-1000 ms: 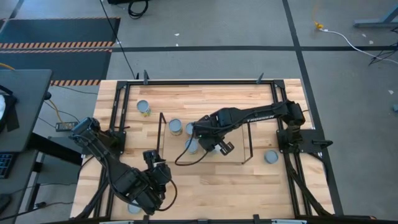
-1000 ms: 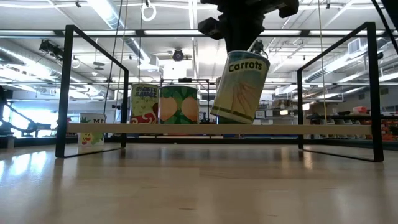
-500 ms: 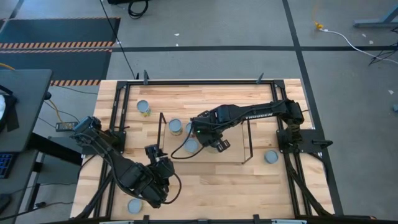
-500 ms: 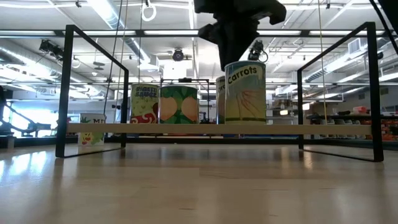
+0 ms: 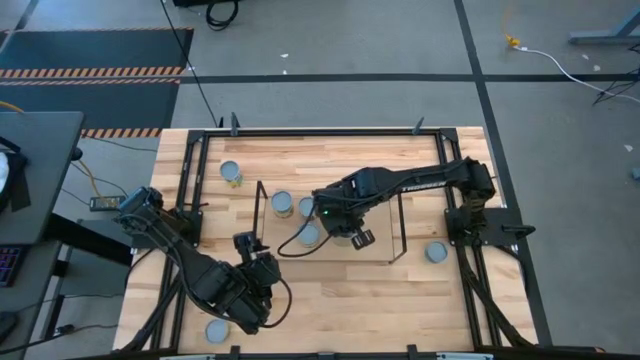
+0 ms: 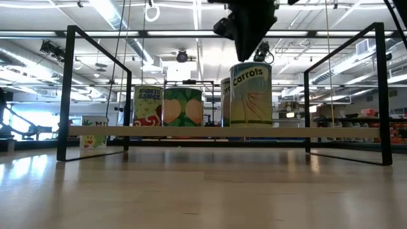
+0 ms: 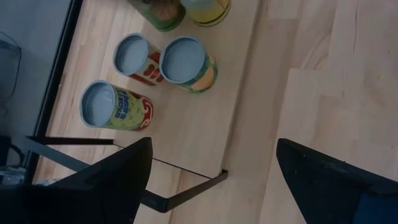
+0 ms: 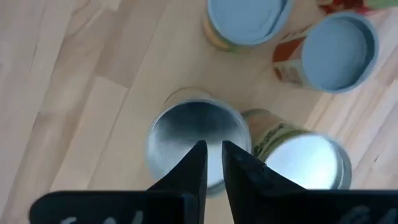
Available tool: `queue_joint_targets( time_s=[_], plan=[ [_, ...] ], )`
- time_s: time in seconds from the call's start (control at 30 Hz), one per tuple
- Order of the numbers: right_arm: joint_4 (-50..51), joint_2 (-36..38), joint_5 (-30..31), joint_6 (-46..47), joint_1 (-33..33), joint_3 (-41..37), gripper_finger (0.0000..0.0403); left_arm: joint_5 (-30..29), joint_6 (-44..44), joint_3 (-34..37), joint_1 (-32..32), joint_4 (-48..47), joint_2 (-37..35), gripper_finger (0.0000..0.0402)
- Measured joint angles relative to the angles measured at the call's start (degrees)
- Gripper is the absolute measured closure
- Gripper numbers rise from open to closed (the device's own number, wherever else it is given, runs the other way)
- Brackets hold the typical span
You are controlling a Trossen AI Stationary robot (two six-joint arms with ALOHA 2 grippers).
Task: Pick and place cans onto a shelf
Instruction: Put the blue can on the shelf
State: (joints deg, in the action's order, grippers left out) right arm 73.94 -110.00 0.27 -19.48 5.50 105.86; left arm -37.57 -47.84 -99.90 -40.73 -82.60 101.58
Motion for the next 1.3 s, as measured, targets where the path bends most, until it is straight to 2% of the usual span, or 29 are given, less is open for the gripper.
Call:
queue_joint_targets(
  time_s=[0.17,0.4,0.7,1.3],
  plan=[
    [-3.18,-0.69,-0.51,-0.09,0.02,-3.32,0.0355,-0.13,0.99,0.02,0.15,0.01,0.00,0.0054],
    [-7.30,-0.56,-1.42,0.08,0.07,-4.15,0.0355,-0.10,1.14,0.01,0.13,-0.01,0.00,0.0054],
    [-6.64,-0.56,-4.83,0.02,0.56,-4.19,0.0355,-0.10,0.55,0.00,0.11,0.00,0.00,0.0054],
    [-7.31,-0.65,-2.52,1.91,1.18,-3.56,0.0355,-0.10,0.69,0.00,-0.39,0.01,0.00,0.0054]
  ],
)
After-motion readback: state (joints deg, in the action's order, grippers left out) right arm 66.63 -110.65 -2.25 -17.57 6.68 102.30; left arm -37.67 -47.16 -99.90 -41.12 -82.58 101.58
